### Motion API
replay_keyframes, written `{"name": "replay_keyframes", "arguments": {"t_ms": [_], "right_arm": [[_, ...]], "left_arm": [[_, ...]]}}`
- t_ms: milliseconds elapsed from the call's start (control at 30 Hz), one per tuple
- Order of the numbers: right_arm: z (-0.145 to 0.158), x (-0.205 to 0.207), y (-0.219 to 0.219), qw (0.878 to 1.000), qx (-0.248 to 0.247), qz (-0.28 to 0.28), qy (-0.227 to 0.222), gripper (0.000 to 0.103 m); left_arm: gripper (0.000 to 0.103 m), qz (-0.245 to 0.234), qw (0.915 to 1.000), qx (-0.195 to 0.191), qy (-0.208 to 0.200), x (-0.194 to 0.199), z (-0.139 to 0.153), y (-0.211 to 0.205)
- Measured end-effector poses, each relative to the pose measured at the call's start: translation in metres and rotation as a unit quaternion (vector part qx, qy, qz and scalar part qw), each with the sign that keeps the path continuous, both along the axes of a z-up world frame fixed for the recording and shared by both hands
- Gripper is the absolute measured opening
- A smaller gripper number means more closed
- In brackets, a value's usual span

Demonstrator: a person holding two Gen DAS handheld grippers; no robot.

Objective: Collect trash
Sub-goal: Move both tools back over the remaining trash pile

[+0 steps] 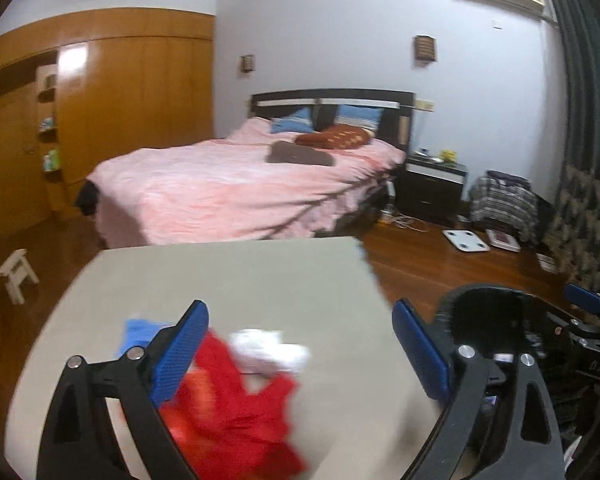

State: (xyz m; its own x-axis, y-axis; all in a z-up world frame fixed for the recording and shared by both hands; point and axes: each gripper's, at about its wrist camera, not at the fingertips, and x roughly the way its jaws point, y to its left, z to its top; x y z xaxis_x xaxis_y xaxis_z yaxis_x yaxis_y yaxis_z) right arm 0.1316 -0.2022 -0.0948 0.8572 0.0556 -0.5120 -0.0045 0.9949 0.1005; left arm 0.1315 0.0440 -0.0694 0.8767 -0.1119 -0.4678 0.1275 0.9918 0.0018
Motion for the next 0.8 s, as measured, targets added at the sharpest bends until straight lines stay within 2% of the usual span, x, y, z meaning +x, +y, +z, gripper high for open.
{"name": "replay_keyframes", "arguments": {"t_ms": [333, 600, 800], "right_arm": [[-0.004, 0.030, 0.082, 0.997, 0.001, 0.071, 0.002, 0.098], [-0.019, 0.058, 0.121, 0.995, -0.001, 0.101, 0.020, 0.098], [-0.034, 0.078, 0.149, 0.991, -0.013, 0.125, 0.036, 0.098]], "left_arm": [[0.091, 0.086, 0.9962, 0.015, 0.002, -0.003, -0.010, 0.088], [0.091, 0.122, 0.9922, 0.015, 0.016, 0.007, -0.025, 0.128], [0.091, 0.136, 0.9902, 0.016, 0.029, 0.014, -0.039, 0.139]]}}
